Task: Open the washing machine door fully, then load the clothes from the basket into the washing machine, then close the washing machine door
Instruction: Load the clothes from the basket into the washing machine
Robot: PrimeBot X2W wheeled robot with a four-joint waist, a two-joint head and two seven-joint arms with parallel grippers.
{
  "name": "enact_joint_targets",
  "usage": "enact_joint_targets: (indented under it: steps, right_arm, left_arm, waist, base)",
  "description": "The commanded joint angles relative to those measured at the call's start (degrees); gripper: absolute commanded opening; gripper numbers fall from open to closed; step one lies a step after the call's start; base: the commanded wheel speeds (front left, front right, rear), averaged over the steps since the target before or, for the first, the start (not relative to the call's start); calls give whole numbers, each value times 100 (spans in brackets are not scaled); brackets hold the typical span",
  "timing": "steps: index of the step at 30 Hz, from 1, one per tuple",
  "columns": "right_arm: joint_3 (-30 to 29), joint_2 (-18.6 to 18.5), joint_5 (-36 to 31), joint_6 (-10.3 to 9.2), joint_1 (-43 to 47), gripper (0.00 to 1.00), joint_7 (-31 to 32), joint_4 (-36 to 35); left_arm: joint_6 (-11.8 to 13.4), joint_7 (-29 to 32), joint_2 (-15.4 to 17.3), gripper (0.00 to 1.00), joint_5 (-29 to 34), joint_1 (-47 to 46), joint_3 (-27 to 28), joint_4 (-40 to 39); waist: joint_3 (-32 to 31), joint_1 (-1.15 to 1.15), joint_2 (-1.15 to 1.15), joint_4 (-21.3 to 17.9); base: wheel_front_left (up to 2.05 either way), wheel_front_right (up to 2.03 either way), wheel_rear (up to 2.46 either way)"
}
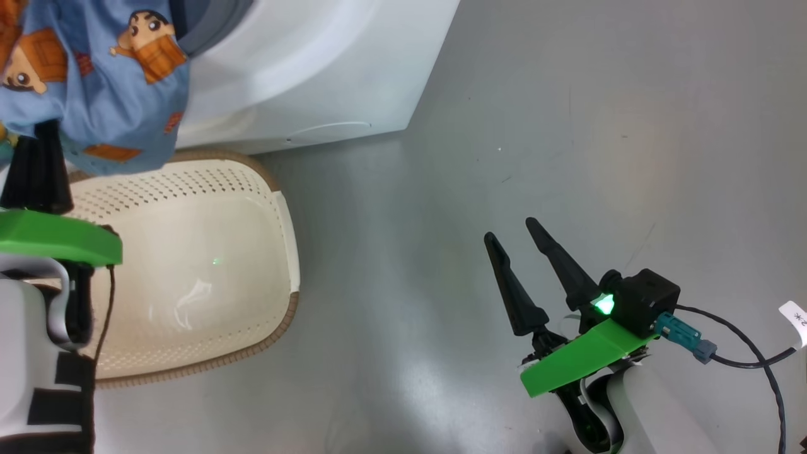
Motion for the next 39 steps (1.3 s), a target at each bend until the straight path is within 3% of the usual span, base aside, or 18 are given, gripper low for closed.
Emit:
enact_joint_targets:
  steps: [1,25,39]
  right_arm:
    - [167,33,106,16,119,100,-27,-82]
    - [210,33,318,16,35,100,-27,-189]
    - [349,33,378,16,-107,100,-27,-223]
  left_arm:
    - [-6,-35,281,0,77,-88,149,-123]
    - [-70,576,587,0,-95,-2414,-299,846]
    - [-90,146,829,0,100,-3961,-672,1160]
  waist:
    - [-41,0,0,-20]
    - [531,0,0,-370]
    - [1198,0,0,-462]
  base:
    - [0,0,0]
    - [0,0,0]
    - [0,0,0]
